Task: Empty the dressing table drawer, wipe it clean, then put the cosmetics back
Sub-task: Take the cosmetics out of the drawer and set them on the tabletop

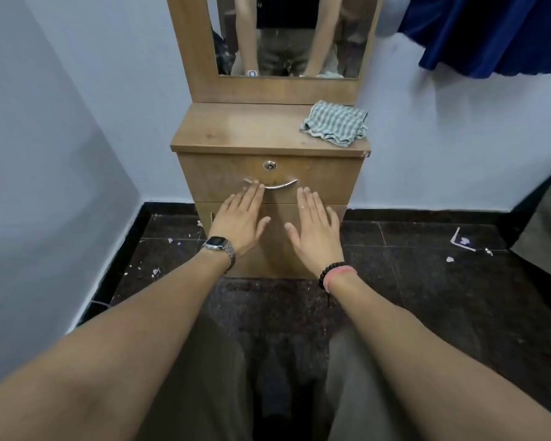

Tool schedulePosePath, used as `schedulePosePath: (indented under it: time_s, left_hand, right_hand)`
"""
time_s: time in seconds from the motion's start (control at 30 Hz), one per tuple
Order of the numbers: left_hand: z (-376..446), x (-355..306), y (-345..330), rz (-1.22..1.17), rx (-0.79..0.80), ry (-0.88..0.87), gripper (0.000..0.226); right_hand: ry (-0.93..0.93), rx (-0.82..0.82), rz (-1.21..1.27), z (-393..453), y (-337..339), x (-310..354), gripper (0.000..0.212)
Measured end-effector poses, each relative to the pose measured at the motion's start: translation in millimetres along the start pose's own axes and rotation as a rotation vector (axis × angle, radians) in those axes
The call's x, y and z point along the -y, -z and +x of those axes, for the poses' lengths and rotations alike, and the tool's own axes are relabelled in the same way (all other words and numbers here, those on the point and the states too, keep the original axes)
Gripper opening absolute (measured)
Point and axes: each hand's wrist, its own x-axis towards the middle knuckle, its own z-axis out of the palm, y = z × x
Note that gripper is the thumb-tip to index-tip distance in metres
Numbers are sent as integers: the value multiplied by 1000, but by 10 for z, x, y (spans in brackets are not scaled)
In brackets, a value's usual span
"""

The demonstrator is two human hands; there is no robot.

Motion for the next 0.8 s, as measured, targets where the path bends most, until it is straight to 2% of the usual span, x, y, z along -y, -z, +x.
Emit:
schedulePosePath:
  time_s: [0.1, 0.4, 0.8]
  left_hand:
    - [96, -6, -75, -4, 1, 12, 66]
    - [278, -110, -30, -126, -21, 74, 55]
    - [349, -93, 181, -40, 141, 64, 62]
  right_hand:
    - [-57, -9, 48, 23, -68, -41, 66]
    - [-51, -58, 110, 20, -63, 43, 66]
    - [-39, -80, 126, -123, 94, 139, 66]
